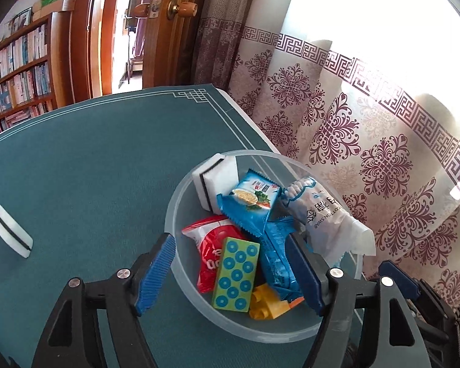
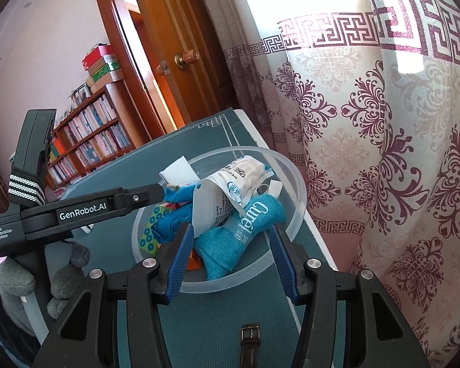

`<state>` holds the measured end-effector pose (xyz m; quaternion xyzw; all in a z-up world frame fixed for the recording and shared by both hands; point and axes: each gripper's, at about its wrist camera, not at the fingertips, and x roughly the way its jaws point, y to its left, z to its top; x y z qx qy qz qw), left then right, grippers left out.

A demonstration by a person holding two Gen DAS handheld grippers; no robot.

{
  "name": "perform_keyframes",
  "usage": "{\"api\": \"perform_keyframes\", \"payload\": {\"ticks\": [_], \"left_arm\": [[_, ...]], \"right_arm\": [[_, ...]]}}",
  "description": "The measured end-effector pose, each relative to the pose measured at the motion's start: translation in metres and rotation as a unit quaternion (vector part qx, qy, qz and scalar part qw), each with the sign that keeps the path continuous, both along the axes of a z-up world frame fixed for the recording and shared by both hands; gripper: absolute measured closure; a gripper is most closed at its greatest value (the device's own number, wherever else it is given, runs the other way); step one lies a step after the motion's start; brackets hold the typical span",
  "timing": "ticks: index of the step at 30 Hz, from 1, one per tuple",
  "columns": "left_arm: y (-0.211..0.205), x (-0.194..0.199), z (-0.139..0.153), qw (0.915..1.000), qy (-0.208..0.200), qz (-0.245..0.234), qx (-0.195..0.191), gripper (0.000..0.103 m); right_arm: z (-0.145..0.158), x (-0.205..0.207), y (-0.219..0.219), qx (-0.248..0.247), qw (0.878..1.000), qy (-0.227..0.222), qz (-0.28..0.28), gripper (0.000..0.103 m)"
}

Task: Organize objects
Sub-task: 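Lower the cracker packet into the bowl and open the left gripper, then pull both grippers back from the bowl toward the remaining items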

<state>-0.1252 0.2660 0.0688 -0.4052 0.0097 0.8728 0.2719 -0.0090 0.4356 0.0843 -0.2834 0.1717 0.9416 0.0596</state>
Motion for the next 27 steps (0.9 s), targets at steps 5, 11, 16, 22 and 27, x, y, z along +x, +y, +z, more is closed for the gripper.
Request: {"api": "perform_keyframes", "payload": {"ticks": [5, 11, 16, 22, 27], "left_arm": [[-0.009, 0.008, -0.007, 0.9996, 0.012, 0.012, -0.024, 0.024], [-0.021, 0.02, -0.015, 0.9981, 0.026, 0.031, -0.046, 0.015], [-0.035, 0.026, -0.019, 0.9966, 0.032, 0.05, -0.057, 0.012], [-0.055, 0.032, -0.021, 0.9937, 0.044, 0.075, -0.072, 0.008], [-0.072, 0.034, -0.022, 0.9912, 0.046, 0.094, -0.082, 0.007]], "right_arm": [[0.0, 0.0, -0.006, 0.003, 1.0, 0.0, 0.006, 0.05], [-0.001, 0.001, -0.01, 0.004, 1.0, -0.001, 0.009, 0.05], [-0.001, 0.002, -0.014, 0.006, 1.0, -0.002, 0.013, 0.05], [0.0, 0.005, -0.026, 0.009, 1.0, -0.002, 0.023, 0.05], [0.002, 0.006, -0.038, 0.01, 0.999, -0.001, 0.032, 0.049]]}}
